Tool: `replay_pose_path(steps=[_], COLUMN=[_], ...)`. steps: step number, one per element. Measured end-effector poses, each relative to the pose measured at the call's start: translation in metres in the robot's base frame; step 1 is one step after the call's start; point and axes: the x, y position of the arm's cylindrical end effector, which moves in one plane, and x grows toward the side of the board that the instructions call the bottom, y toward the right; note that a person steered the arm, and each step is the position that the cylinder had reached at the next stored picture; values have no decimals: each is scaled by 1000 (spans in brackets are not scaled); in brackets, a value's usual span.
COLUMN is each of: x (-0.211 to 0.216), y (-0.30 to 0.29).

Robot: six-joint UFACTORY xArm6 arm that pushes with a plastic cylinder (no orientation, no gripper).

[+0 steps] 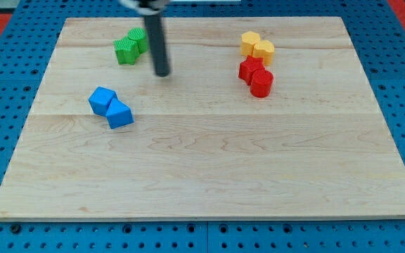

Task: Push the yellow hexagon into the yellow heart

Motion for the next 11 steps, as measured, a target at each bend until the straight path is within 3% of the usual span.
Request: replay_pose_path(steps=[1,2,4,5,7,8,10,11], x=[-16,-30,-100,-98,-65,-84,-20,-11], y=[106,143,182,167,199,206,129,79])
